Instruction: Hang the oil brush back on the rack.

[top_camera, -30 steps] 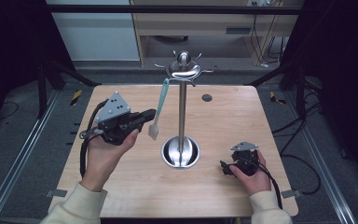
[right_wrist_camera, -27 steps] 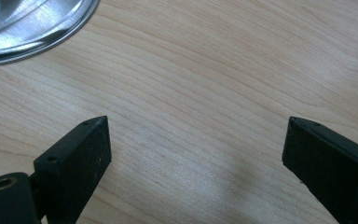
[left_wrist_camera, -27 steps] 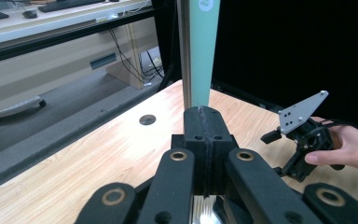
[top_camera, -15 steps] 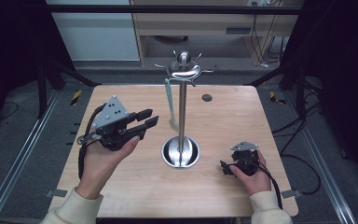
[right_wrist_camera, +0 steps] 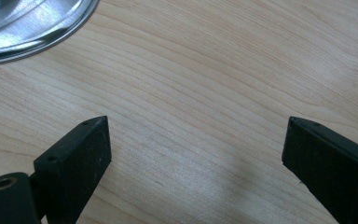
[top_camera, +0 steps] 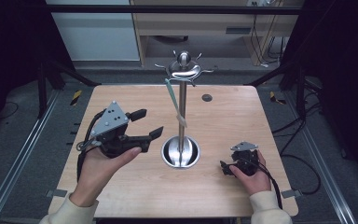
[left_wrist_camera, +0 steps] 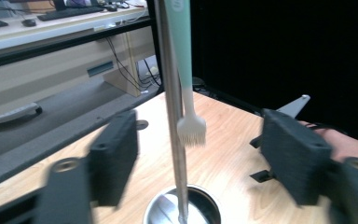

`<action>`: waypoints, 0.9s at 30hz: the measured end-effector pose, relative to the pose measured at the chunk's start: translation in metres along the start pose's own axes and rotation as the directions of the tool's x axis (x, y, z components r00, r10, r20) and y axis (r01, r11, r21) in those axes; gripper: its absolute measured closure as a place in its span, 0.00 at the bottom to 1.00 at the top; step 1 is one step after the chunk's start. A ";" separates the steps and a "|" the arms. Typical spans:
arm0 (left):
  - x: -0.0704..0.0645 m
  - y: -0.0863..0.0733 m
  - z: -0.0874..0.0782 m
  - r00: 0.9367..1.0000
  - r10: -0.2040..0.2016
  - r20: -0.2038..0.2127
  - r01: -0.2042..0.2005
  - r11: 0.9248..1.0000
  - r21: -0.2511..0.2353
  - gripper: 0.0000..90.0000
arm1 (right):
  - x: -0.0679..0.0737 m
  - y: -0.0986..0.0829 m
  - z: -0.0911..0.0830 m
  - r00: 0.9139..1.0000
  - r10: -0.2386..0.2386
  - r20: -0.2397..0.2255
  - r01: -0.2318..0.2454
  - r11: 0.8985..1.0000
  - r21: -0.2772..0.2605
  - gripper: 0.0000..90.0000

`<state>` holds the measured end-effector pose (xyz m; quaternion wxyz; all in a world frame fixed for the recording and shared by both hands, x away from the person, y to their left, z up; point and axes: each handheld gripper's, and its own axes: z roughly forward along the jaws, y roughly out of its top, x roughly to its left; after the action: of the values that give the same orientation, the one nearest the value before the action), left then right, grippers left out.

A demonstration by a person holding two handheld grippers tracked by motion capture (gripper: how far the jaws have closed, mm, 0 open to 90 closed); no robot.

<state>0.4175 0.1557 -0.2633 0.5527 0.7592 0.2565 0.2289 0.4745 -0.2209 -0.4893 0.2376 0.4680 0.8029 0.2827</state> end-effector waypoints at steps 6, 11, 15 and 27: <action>-0.010 0.001 0.001 1.000 -0.004 0.003 0.004 1.000 0.009 0.12 | 0.000 0.000 0.000 1.000 0.002 0.000 -0.002 1.000 0.000 0.10; -0.018 0.001 -0.002 1.000 0.009 0.018 -0.009 1.000 0.009 0.10 | 0.000 0.000 0.000 1.000 0.004 -0.001 -0.004 1.000 0.001 0.10; -0.024 0.000 -0.004 1.000 0.013 0.027 -0.013 1.000 0.008 0.08 | 0.000 0.000 0.000 1.000 0.004 -0.001 -0.004 1.000 0.002 0.10; -0.036 -0.016 -0.009 0.999 0.028 0.041 -0.029 0.999 0.031 0.06 | 0.000 0.000 -0.001 1.000 0.005 0.003 -0.005 1.000 0.002 0.10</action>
<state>0.3825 0.1426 -0.2781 0.5423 0.7760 0.2379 0.2171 0.4738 -0.2209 -0.4892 0.2377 0.4707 0.8016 0.2817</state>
